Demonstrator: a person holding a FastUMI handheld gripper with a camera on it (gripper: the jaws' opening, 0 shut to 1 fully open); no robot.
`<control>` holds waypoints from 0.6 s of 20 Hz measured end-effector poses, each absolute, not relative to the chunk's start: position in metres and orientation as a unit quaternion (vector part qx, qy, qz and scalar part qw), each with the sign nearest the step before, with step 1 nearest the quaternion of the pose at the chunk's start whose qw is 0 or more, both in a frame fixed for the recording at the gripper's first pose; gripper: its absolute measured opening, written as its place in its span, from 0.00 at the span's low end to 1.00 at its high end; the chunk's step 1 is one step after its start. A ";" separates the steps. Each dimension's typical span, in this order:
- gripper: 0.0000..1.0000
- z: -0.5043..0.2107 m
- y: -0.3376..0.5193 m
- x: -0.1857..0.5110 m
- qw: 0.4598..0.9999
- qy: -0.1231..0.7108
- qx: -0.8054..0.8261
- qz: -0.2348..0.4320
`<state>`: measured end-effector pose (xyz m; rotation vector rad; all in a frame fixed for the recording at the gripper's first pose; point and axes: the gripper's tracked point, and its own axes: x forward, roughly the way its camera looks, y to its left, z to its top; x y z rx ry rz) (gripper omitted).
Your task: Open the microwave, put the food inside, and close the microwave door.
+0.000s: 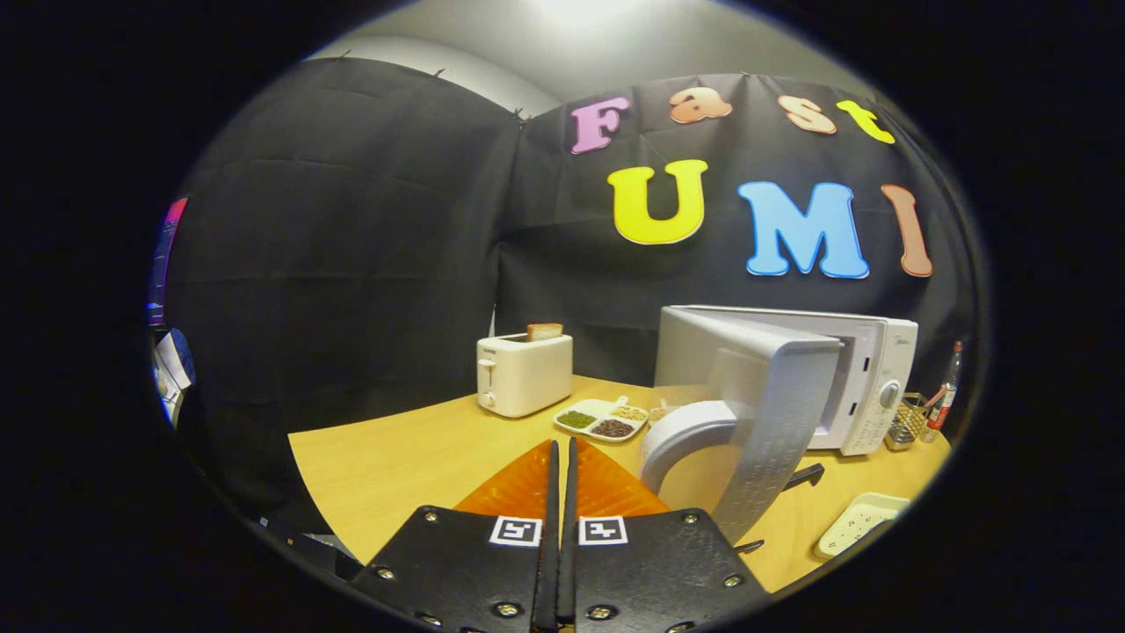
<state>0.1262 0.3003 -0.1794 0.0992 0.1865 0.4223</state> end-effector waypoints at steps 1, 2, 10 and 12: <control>0.01 -0.183 0.283 0.131 0.975 0.093 0.048 0.195; 0.02 -0.188 0.266 0.137 0.977 0.097 0.049 0.182; 0.02 -0.217 0.136 0.200 0.990 0.119 0.060 0.053; 0.02 -0.222 0.113 0.218 0.990 0.125 0.062 0.029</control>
